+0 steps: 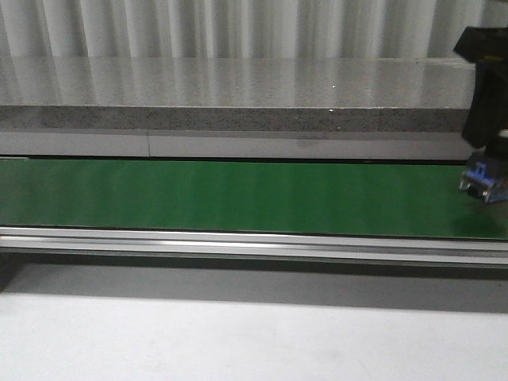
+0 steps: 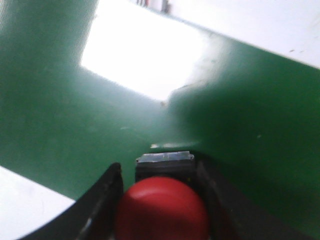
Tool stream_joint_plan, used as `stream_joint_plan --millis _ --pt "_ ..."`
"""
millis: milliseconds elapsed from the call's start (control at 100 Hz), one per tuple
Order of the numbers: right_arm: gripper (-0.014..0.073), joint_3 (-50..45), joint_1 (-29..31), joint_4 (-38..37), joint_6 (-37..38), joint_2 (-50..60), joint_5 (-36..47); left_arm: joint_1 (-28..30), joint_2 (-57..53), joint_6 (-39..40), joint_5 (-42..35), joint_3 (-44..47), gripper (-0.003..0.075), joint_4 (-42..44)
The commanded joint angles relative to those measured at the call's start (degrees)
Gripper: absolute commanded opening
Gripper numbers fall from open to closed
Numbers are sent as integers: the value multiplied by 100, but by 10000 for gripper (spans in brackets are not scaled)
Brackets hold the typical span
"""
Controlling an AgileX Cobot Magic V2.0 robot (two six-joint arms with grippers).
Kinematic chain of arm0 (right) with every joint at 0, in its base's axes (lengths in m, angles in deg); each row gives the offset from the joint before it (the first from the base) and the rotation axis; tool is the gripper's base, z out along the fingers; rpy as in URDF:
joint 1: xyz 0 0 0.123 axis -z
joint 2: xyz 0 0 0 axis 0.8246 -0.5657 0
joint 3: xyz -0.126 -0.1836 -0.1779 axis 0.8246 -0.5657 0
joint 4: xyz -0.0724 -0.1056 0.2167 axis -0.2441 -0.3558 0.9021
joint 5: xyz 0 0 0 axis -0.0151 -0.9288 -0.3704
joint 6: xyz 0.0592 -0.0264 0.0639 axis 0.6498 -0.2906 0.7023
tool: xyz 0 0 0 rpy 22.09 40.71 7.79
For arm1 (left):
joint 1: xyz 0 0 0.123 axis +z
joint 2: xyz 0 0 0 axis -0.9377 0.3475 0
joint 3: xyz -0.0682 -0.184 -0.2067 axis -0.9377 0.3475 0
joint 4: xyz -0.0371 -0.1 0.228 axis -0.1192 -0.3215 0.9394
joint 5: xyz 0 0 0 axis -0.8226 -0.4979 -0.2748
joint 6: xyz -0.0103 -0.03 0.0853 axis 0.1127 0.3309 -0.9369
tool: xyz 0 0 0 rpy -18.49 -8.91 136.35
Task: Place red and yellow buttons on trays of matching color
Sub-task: 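Grasp the arriving red button off the belt with the right gripper, then lower the red button into the red tray and open right gripper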
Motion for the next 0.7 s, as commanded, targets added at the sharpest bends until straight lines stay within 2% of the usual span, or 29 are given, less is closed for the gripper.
stream_joint_plan --millis 0,340,480,690 --pt "122 423 368 82 -36 292 226 -44 32 -3 -422 -170 -20 -87" --pt "122 1524 2082 82 140 -97 577 -44 32 -3 -422 -170 -20 -87" --pt "122 1952 2487 82 424 -540 535 -44 32 -3 -422 -170 -20 -87" --pt "122 2424 2783 82 434 -1220 639 -44 32 -3 -422 -170 -20 -87"
